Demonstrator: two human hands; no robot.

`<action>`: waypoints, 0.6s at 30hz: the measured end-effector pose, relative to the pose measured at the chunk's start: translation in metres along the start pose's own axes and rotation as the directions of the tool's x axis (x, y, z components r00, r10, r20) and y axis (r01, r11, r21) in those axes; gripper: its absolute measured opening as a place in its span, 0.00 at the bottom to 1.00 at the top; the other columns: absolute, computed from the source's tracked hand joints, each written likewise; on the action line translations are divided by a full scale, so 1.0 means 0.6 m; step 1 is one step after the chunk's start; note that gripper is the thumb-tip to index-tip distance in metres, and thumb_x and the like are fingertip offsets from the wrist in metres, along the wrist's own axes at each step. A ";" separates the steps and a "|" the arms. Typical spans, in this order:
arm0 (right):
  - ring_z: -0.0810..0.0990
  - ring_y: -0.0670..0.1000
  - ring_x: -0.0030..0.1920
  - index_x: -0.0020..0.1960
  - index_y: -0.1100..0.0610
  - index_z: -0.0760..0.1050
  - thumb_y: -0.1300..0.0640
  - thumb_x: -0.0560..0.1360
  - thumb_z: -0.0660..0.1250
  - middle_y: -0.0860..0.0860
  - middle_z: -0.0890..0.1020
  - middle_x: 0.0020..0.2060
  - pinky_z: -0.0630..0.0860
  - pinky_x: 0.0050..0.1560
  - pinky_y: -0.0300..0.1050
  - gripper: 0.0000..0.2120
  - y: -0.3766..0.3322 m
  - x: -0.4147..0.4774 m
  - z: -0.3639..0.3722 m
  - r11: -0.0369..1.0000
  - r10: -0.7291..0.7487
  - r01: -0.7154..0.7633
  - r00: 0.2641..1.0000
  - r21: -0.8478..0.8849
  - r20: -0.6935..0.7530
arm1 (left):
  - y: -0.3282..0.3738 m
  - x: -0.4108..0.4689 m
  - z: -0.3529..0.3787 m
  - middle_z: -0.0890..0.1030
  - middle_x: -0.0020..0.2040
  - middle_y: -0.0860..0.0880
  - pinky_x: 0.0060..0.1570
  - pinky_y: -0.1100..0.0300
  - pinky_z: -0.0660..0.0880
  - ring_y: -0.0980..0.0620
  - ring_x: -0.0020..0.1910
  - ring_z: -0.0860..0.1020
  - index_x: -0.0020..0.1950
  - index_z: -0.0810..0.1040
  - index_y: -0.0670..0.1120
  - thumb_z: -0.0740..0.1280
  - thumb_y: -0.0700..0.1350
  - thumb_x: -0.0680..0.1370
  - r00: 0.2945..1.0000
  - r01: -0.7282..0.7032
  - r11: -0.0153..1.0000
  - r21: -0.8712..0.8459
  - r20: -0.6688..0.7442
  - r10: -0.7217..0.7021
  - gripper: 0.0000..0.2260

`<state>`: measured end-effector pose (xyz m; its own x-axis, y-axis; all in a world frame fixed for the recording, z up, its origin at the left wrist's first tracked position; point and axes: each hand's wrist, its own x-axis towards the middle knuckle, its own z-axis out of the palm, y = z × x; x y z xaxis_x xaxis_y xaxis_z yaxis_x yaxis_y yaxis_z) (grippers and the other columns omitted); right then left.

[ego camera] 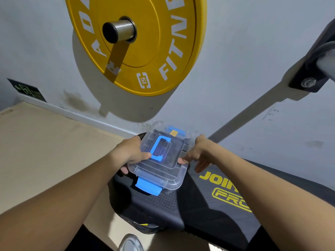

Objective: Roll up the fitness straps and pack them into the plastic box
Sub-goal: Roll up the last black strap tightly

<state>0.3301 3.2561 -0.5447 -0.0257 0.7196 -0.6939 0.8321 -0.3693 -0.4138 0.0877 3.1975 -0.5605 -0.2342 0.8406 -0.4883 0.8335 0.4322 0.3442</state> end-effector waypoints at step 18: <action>0.82 0.60 0.48 0.75 0.60 0.68 0.46 0.71 0.83 0.59 0.81 0.58 0.82 0.45 0.51 0.40 0.012 0.027 -0.046 0.938 -0.230 0.185 0.965 -0.292 -0.128 | 0.043 -0.020 0.018 0.57 0.69 0.42 0.47 0.54 0.77 0.43 0.47 0.77 0.78 0.57 0.48 0.80 0.49 0.74 0.992 0.050 0.983 -0.179 -0.102 -0.069 0.41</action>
<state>0.3510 3.2811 -0.5426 -0.1451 0.8542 -0.4993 0.9379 -0.0421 -0.3445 0.1174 3.1949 -0.5544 -0.3404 0.8379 -0.4268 0.7177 0.5248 0.4577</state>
